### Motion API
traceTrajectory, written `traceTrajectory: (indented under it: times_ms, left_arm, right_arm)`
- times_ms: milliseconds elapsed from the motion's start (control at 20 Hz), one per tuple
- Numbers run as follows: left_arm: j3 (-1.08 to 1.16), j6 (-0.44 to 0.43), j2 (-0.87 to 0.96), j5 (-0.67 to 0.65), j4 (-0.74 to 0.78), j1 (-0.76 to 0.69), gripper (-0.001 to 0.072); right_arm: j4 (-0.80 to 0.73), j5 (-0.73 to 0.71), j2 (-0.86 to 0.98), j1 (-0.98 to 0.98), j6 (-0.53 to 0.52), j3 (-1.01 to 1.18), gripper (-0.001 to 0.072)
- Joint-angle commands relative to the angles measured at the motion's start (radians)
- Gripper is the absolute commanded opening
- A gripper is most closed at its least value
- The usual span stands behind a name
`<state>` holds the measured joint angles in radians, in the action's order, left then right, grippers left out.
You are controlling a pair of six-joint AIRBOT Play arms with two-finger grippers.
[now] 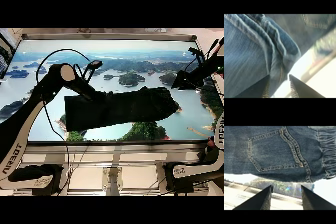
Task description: Fold the clothes and pants, and hang the long-sleeved shirts on hangers.
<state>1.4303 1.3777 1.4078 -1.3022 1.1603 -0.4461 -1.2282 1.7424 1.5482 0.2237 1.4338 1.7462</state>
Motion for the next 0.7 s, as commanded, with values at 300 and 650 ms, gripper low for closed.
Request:
traceTrajectory:
  times_ms: [300, 650]
  left_arm:
    - [-0.002, 0.07, -0.004, -0.173, 0.21, 0.197, 0.03]
    - [-0.208, 0.021, -0.004, -0.14, 0.004, 0.563, 0.0636]
  right_arm:
    - [0.0, 0.006, 0.0, 0.001, 0.012, 0.001, 0.0411]
    - [0.001, -0.039, 0.0, 0.0, 0.011, 0.001, 0.0411]
